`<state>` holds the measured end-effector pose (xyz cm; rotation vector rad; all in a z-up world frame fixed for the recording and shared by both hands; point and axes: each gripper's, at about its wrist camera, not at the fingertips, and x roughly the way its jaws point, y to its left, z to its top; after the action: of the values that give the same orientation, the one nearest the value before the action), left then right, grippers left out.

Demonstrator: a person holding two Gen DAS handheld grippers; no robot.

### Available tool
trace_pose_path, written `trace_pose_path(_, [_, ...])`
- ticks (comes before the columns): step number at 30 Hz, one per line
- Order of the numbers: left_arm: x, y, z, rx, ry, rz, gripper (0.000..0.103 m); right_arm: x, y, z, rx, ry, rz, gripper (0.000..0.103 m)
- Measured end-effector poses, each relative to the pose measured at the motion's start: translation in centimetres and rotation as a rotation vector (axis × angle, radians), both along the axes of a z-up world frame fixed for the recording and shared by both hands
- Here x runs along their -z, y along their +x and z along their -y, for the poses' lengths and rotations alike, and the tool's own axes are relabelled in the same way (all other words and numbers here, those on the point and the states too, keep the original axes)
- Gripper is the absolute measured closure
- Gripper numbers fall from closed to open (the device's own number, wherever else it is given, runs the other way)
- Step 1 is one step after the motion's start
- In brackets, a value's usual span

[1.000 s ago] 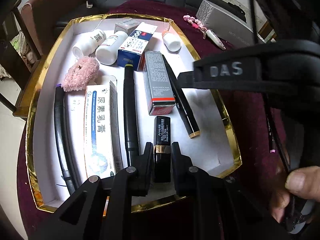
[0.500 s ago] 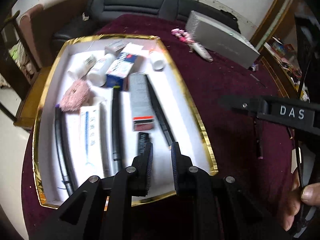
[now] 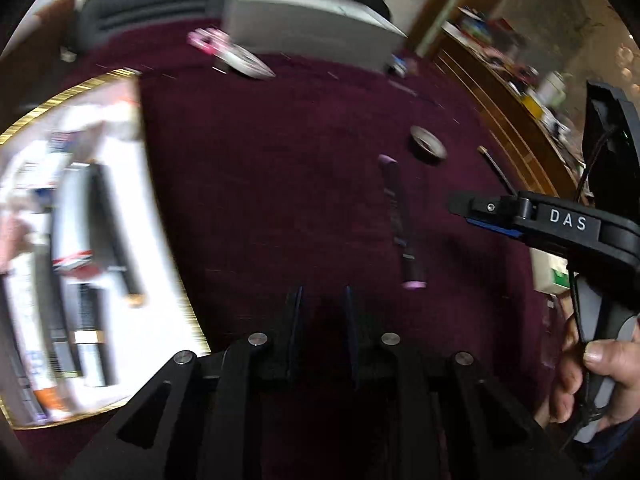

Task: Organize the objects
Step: 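Grasp a pink-capped black marker with the left gripper while the right moves to the tape, then grasp the roll of black tape with the right gripper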

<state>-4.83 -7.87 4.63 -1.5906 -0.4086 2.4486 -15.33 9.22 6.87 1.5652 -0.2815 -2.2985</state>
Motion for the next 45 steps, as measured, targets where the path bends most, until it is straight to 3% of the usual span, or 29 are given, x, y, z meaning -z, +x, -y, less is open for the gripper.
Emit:
trace_pose_path(4, [0.9,-2.0,-3.2,0.053,0.055,0.044,0.081,0.3,0.1,-4.4,0.06,-0.01,0.012,0.067])
trace_pose_path(8, [1.8,-4.2,-6.1,0.082,0.014,0.059,0.081,0.7,0.2,-7.3,0.098,-0.018,0.021,0.067])
trace_pose_path(12, [3.1,-6.7,-8.3,0.081,-0.073,0.067,0.081,1.1,0.0,-9.4,0.114,-0.024,0.031,0.067])
trace_pose_path(14, [3.7,-8.1,-9.6,0.074,-0.176,0.069,0.081,1.3,-0.4,-9.9,0.112,-0.024,0.033,0.067])
trace_pose_path(16, [3.8,-8.9,-10.3,0.071,-0.223,0.04,0.081,1.4,-0.9,-10.1,0.106,-0.021,0.033,0.067])
trace_pose_path(17, [3.9,-9.1,-10.4,0.075,-0.243,0.036,0.081,1.5,-1.3,-10.1,0.099,-0.019,0.032,0.067])
trace_pose_path(19, [4.0,-9.2,-10.4,0.074,-0.258,0.026,0.092,1.6,-2.0,-9.8,0.082,-0.008,0.031,0.06])
trace_pose_path(22, [4.2,-8.4,-9.0,0.047,-0.226,0.017,0.092,1.4,-3.3,-8.9,0.051,0.013,0.008,0.052])
trace_pose_path(27, [4.1,-5.9,-7.0,0.002,-0.242,0.005,0.092,1.3,-6.7,-5.8,-0.015,0.085,-0.053,0.035])
trace_pose_path(37, [4.4,-4.2,-5.9,-0.018,-0.258,-0.003,0.092,4.5,-12.8,-1.2,-0.089,0.29,-0.09,0.035])
trace_pose_path(40, [4.5,-4.3,-6.0,-0.018,-0.269,-0.015,0.092,5.5,-13.5,-1.0,-0.097,0.302,-0.088,0.036])
trace_pose_path(42, [4.4,-4.3,-6.0,-0.017,-0.276,-0.022,0.092,5.8,-13.4,-1.3,-0.098,0.308,-0.098,0.046])
trace_pose_path(45, [4.4,-4.1,-6.0,-0.016,-0.277,-0.035,0.092,5.6,-12.6,-1.6,-0.112,0.304,-0.106,0.046])
